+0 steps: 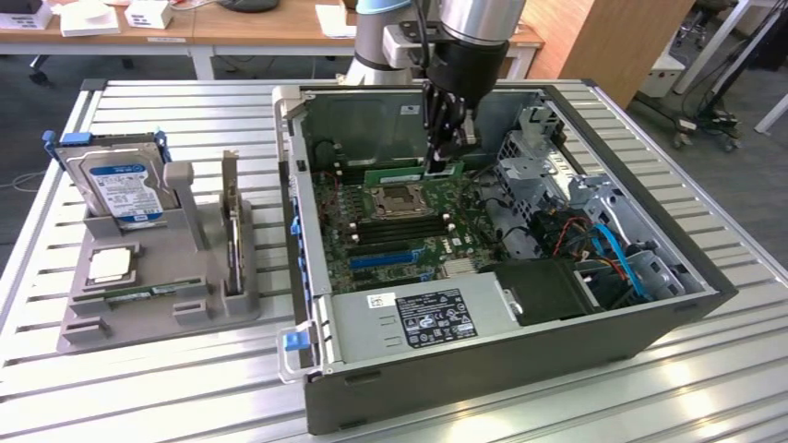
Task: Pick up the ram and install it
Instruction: 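Insert the ram into the slot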
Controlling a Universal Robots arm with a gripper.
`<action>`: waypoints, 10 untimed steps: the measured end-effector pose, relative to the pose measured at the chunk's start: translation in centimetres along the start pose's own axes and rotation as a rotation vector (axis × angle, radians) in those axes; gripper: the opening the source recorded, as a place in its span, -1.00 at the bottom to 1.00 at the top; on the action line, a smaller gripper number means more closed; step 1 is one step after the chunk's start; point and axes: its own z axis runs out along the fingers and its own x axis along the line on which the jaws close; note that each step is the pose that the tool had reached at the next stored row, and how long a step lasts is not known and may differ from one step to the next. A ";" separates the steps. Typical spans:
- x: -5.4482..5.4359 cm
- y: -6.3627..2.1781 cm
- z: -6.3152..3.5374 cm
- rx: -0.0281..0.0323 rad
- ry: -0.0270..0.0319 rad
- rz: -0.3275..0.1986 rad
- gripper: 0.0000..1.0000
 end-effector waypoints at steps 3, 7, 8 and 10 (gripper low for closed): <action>0.0 0.00 0.08 0.0000 0.0003 0.000 -0.77; -0.1 0.00 0.11 0.0001 -0.0003 0.001 -0.77; -0.2 0.00 0.13 0.0003 -0.0004 0.001 -0.77; -0.5 -0.01 0.13 0.0002 0.0000 0.001 -0.77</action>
